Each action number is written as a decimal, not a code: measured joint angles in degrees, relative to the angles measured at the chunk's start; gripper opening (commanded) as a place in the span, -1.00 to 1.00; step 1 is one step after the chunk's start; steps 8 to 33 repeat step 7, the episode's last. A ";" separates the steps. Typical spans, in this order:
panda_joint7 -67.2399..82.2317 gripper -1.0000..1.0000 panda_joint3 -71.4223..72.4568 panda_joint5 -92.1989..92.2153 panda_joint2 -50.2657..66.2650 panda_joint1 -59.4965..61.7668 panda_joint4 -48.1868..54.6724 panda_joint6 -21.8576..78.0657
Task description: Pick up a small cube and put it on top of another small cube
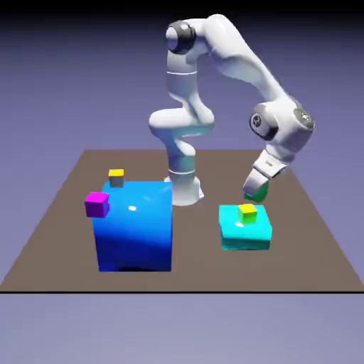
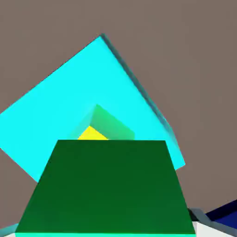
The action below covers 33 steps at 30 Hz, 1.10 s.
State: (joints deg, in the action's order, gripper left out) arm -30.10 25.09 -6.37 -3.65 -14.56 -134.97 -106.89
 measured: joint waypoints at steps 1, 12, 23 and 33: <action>-0.53 -1.00 -0.15 -0.65 1.01 -0.14 -1.62 -2.48; -2.32 1.00 -0.65 -2.95 4.23 0.96 -6.80 -10.46; -2.32 1.00 -0.65 -2.95 4.23 0.96 -6.80 -10.46; -2.32 1.00 -0.65 -2.95 4.23 0.96 -6.80 -10.46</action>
